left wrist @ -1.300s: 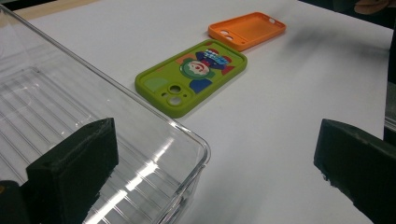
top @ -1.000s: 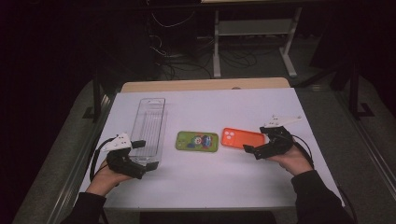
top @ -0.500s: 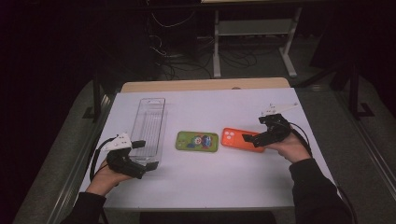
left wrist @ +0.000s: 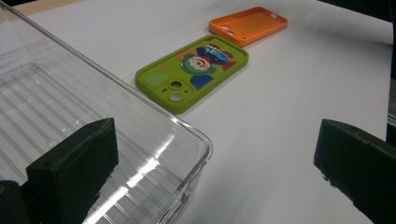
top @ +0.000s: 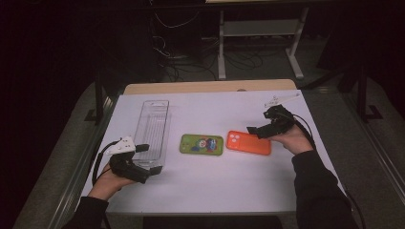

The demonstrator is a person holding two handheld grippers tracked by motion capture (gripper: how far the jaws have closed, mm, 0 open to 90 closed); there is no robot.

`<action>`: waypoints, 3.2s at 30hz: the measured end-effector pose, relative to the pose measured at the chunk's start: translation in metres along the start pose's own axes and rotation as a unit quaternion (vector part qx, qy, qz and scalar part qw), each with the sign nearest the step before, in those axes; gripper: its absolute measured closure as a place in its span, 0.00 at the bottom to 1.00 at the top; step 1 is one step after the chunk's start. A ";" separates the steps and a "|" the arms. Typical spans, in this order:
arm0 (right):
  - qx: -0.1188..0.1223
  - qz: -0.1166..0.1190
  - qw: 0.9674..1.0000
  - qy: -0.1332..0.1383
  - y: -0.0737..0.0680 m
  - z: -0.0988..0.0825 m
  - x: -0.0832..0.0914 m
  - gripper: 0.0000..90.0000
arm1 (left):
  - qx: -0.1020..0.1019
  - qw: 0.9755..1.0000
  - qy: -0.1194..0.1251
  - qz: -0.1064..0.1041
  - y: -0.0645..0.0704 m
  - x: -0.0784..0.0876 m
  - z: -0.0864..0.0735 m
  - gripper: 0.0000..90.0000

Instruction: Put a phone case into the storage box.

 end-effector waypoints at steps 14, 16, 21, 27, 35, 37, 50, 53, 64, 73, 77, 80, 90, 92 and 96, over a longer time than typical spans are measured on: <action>-0.015 -0.029 0.999 -0.034 0.023 -0.006 -0.018 0.49 | 0.001 1.000 -0.003 -0.001 0.001 -0.001 0.000 0.00; -0.013 -0.027 0.999 -0.040 0.024 -0.009 -0.022 0.58 | 0.000 1.000 -0.003 -0.001 0.001 -0.001 0.000 0.00; -0.005 -0.034 0.997 -0.062 0.028 -0.015 -0.032 0.81 | -0.001 1.000 -0.004 -0.001 0.001 -0.001 0.000 0.00; -0.008 -0.043 0.996 -0.081 0.037 -0.028 -0.040 0.98 | -0.002 1.000 -0.004 0.000 0.001 -0.001 -0.001 0.00; -0.006 -0.029 0.994 -0.106 0.044 -0.048 -0.049 0.98 | 0.002 1.000 -0.003 -0.005 0.003 -0.002 -0.001 0.00; -0.008 -0.028 0.994 -0.108 0.044 -0.048 -0.048 0.98 | 0.002 1.000 -0.002 -0.005 0.003 -0.002 -0.001 0.00; 0.011 -0.007 0.992 -0.127 0.037 -0.057 -0.041 0.98 | 0.001 1.000 -0.003 -0.006 0.004 -0.002 -0.001 0.00; 0.010 -0.002 0.992 -0.129 0.034 -0.059 -0.038 0.98 | -0.002 1.000 -0.005 -0.007 0.004 -0.002 -0.001 0.00; 0.028 0.026 0.988 -0.151 0.018 -0.068 -0.029 0.98 | -0.002 1.000 -0.005 -0.011 0.005 -0.003 -0.001 0.00; 0.025 -0.001 0.993 -0.119 0.014 -0.060 -0.016 0.94 | -0.002 1.000 -0.005 -0.011 0.005 -0.002 0.000 0.00; 0.010 0.006 0.997 -0.082 0.002 -0.056 0.001 0.76 | -0.003 1.000 -0.007 -0.011 0.006 -0.002 0.000 0.00; -0.005 0.010 0.998 -0.060 -0.007 -0.057 0.011 0.62 | -0.003 1.000 -0.004 -0.012 0.006 -0.001 0.001 0.00; -0.007 -0.004 1.000 -0.007 -0.047 -0.072 0.020 0.13 | 0.002 1.000 0.001 -0.012 0.007 -0.001 0.001 0.00; -0.006 -0.010 1.000 -0.002 -0.054 -0.076 0.020 0.07 | 0.004 1.000 0.003 -0.012 0.007 -0.001 0.000 0.00; -0.015 -0.006 1.000 0.014 -0.065 -0.081 0.021 0.00 | 0.000 1.000 0.001 -0.012 0.006 -0.001 0.000 0.00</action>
Point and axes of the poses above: each handheld gripper's, and its own axes: x roughly backward along the jaws, z roughly out of its top, y roughly to its right, the point moved 4 cm from there along -x, roughly forward along the jaws, and after that the axes turned 6 degrees about x, right-handed, at the moved point
